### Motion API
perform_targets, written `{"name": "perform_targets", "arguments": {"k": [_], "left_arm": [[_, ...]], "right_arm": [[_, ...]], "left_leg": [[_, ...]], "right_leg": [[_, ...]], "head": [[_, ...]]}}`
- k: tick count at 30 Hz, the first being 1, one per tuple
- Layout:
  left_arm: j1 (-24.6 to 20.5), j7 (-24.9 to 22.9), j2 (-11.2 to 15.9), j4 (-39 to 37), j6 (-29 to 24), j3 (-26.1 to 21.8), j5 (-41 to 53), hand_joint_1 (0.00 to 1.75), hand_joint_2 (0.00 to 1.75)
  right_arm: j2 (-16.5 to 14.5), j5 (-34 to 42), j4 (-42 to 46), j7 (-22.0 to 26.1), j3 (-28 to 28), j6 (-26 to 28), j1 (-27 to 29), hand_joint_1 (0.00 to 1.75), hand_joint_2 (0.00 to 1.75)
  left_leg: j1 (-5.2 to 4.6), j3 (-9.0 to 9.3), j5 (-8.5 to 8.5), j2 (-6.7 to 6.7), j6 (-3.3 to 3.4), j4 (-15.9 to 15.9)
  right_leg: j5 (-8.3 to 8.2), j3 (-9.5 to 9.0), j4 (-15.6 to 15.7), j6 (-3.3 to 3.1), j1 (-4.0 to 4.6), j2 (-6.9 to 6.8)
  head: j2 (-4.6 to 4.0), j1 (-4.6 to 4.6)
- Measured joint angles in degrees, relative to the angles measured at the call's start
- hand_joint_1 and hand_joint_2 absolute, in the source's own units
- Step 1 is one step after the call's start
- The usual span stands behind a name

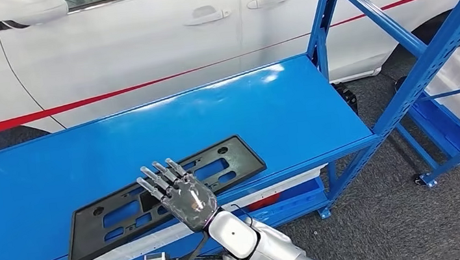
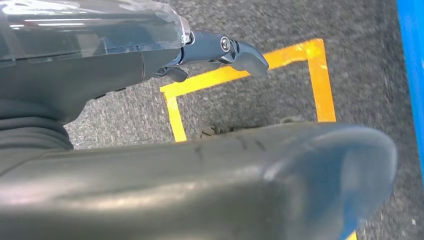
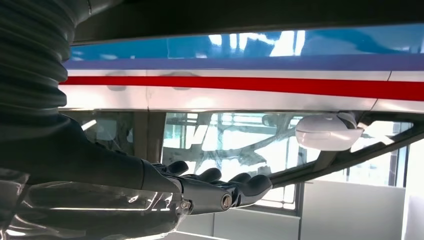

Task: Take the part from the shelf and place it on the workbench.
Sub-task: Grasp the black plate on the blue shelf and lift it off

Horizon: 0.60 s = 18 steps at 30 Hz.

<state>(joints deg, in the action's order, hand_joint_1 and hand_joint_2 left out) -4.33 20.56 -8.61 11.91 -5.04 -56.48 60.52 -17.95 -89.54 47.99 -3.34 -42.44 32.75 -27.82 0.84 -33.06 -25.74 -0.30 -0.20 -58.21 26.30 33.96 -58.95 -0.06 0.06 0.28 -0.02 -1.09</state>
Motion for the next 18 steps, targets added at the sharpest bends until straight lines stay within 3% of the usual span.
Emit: {"name": "perform_targets", "arguments": {"k": [1,3,5,6,7,8,10,12,16,18], "left_arm": [[0.0,0.0,0.0,0.0,0.0,0.0,0.0,0.00,0.00],[-0.1,0.0,0.0,0.0,0.1,0.0,0.1,0.00,0.00],[-0.1,0.0,0.0,0.0,0.1,0.0,0.2,0.00,0.00],[-0.1,0.1,-0.1,0.0,0.1,0.0,0.2,0.00,0.00],[-0.1,0.1,-0.1,0.0,0.1,0.0,0.3,0.00,0.00],[0.0,0.2,-0.1,0.0,0.1,0.0,0.4,0.00,0.00],[-0.1,0.3,-0.2,0.0,0.2,0.0,0.6,0.00,0.00],[-0.1,0.4,-0.4,-0.1,0.2,0.0,0.8,0.00,0.00],[-0.1,0.4,-0.4,-0.1,0.2,0.0,0.8,0.00,0.00],[-0.1,0.4,-0.4,-0.1,0.2,0.0,0.8,0.00,0.00]], "right_arm": [[-0.2,0.0,-0.3,0.0,0.2,-0.3,-0.3,0.00,1.75],[-0.5,0.0,-1.3,-0.2,0.6,-1.1,-1.0,0.00,1.75],[-0.6,0.0,-2.4,-0.3,1.0,-1.6,-1.3,0.81,1.75],[-0.6,0.0,-3.0,-0.4,1.1,-1.9,-1.3,1.25,1.75],[-0.7,0.0,-3.6,-0.4,1.3,-2.4,-1.4,1.68,1.75],[-0.8,0.0,-4.2,-0.4,1.4,-3.0,-1.5,1.73,1.75],[-1.0,0.0,-5.4,-0.4,1.8,-4.3,-1.9,1.75,1.75],[-1.3,0.0,-6.4,-0.5,2.3,-5.2,-2.3,1.75,1.75],[-1.6,0.0,-7.8,-0.6,3.0,-5.8,-2.4,1.75,1.75],[-1.9,0.0,-8.3,-0.6,3.2,-5.9,-2.6,1.75,1.75]], "left_leg": [[0.11,0.05,0.13,0.04,0.38,0.2],[0.24,0.08,0.30,0.12,0.94,0.4],[0.23,0.02,0.28,0.14,1.15,0.4],[0.23,0.04,0.26,0.12,1.15,0.3],[0.23,0.10,0.22,0.09,1.12,0.3],[0.23,0.20,0.16,0.04,1.05,0.3],[0.13,0.40,-0.04,-0.04,0.73,0.2],[-0.03,0.37,-0.20,-0.07,0.18,0.2],[0.10,0.14,-0.92,0.01,-1.17,-0.4],[0.21,-1.92,-3.70,0.05,-1.60,-5.0]], "right_leg": [[0.70,0.39,-0.9,0.30,-0.06,-0.01],[3.72,2.77,-6.1,0.81,-0.26,-0.04],[6.78,6.44,-13.6,1.10,-0.40,-0.05],[7.04,7.53,-15.6,1.16,-0.46,-0.07],[6.17,7.60,-15.5,1.14,-0.51,-0.08],[4.35,6.54,-13.1,1.02,-0.55,-0.10],[0.55,2.74,-5.1,0.52,-0.44,-0.11],[-0.74,0.60,-0.3,0.07,-0.16,-0.06],[-0.84,0.34,0.7,-1.07,-0.18,0.06],[-0.98,0.12,1.0,-1.69,-0.36,-0.04]], "head": [[0.00,0.00],[0.00,0.01],[0.00,0.01],[0.00,0.01],[0.00,0.00],[0.00,0.01],[0.00,0.01],[0.01,0.01],[0.00,-0.01],[0.00,-0.02]]}}
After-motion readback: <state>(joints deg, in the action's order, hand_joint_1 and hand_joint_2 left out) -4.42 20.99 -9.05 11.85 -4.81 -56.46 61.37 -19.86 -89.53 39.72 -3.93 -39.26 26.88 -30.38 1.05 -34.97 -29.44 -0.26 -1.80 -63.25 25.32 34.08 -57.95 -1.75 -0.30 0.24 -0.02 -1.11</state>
